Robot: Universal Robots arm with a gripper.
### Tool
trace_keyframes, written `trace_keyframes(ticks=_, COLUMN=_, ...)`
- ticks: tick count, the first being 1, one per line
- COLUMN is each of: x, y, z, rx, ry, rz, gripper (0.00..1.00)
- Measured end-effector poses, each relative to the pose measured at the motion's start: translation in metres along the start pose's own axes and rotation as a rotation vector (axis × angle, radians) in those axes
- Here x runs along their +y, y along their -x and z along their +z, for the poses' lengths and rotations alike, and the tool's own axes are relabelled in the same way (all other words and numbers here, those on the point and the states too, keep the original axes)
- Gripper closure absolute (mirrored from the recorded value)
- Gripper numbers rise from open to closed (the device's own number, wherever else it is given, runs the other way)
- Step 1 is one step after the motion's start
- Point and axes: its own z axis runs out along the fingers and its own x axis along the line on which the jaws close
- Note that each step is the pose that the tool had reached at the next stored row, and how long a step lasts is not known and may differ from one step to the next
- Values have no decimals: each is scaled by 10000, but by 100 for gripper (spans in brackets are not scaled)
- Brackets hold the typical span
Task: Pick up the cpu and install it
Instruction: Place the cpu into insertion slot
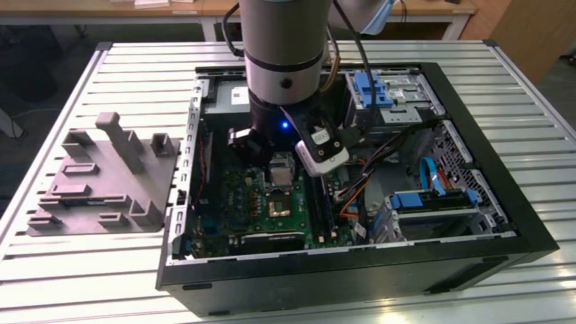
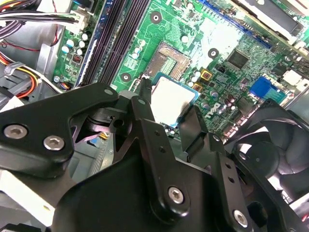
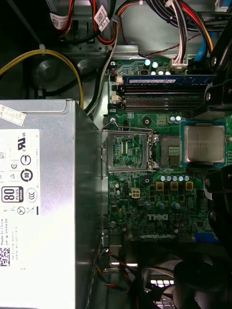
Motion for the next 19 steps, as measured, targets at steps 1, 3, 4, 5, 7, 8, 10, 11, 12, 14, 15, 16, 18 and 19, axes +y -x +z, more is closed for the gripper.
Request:
trace_keyframes(ticks=1, x=0, y=0, z=1, rx=0, ry=1, rz=0, gripper=53)
trace_keyframes(ticks=3, x=0, y=0, z=1, rx=0, ry=-1, rz=0, gripper=53)
trace_keyframes(ticks=4, x=0, y=0, z=2, rx=0, ry=0, rz=0, gripper=53)
trace_keyframes(ticks=5, x=0, y=0, z=2, rx=0, ry=0, rz=0, gripper=53)
trace_keyframes(ticks=7, x=0, y=0, z=3, rx=0, ry=0, rz=0, gripper=53)
trace_keyframes(ticks=8, x=0, y=0, z=3, rx=0, ry=0, rz=0, gripper=53)
trace_keyframes(ticks=10, x=0, y=0, z=13, rx=-2, ry=5, rz=0, gripper=53)
trace_keyframes(ticks=11, x=0, y=0, z=27, rx=-1, ry=2, rz=0, gripper=53)
trace_keyframes(ticks=12, x=-1, y=0, z=43, rx=0, ry=0, rz=0, gripper=53)
trace_keyframes(ticks=14, x=-1, y=0, z=51, rx=1, ry=0, rz=0, gripper=53)
trace_keyframes(ticks=15, x=-1, y=0, z=51, rx=2, ry=-1, rz=0, gripper=53)
trace_keyframes(ticks=16, x=-1, y=0, z=51, rx=2, ry=-2, rz=0, gripper=53)
trace_keyframes(ticks=18, x=-1, y=0, z=55, rx=1, ry=0, rz=0, gripper=53)
trace_keyframes(ticks=19, x=-1, y=0, z=70, rx=0, ry=4, rz=0, gripper=53)
